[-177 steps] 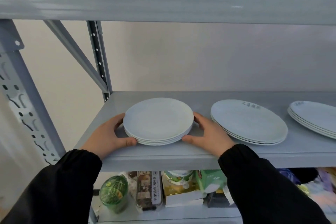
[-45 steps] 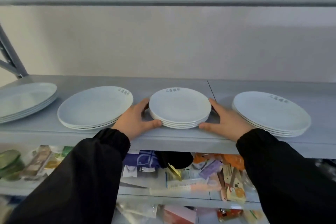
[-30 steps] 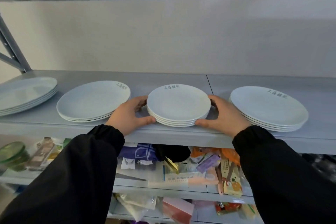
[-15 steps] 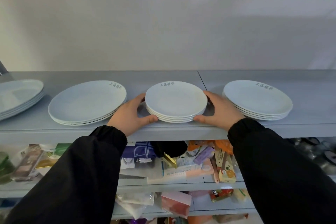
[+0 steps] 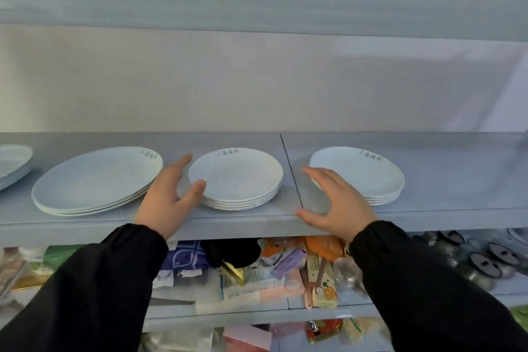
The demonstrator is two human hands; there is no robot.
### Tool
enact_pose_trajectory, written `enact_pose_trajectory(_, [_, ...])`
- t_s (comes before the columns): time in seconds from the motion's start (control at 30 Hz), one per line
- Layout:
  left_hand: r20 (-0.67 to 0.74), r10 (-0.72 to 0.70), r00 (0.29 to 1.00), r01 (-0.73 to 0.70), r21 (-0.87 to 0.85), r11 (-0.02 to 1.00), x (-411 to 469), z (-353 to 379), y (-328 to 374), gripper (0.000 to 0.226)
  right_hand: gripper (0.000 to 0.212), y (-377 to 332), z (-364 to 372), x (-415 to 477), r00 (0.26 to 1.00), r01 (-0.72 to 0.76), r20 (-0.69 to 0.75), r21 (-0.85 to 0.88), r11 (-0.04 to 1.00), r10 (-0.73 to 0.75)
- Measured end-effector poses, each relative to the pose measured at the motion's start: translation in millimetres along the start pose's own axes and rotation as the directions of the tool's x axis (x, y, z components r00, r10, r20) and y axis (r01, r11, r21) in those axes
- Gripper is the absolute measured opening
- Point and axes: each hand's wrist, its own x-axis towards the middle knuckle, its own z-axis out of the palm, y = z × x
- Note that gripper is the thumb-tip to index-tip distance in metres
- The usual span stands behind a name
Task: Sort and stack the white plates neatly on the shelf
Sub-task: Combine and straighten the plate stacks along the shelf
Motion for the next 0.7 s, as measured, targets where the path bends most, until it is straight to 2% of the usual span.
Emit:
enact_pose_trajectory(0.17, [0.022,0.114,0.993,-0.115,0.008,0.993,-7,61,74,0.064,0.078,70,-55,-13,0.987,-0.063,-0.145,0.052,0.997,0.070])
enact_pose_trajectory(0.33, [0.057,0.234,0.971,-0.238,0.080,0.968,-11,124,131,0.068,0.084,134,-89,-22,0.997,-0.071,-0.026,0.022,0.997,0.072])
enact_pose_trajectory(0.5, [0.227,0.075,0.971,-0.094,0.077,0.993,-8,177,150,0.083,0.118,178,-102,-29,0.972,-0.196,0.158,0.121,0.973,0.176])
enact_pose_trajectory(0.53, [0.255,0.041,0.966,-0.065,0.083,0.994,-4,183,151,0.085,0.118,183,-102,-30,0.966,-0.213,0.178,0.134,0.968,0.188])
enact_pose_trajectory(0.63, [0.309,-0.022,0.951,-0.005,0.088,0.996,9,191,154,0.088,0.095,189,-96,-27,0.968,-0.184,0.201,0.151,0.971,0.152])
enact_pose_trajectory(0.7, [0.308,-0.037,0.951,0.014,0.077,0.997,13,194,153,0.086,0.089,190,-94,-26,0.969,-0.166,0.212,0.177,0.970,0.128])
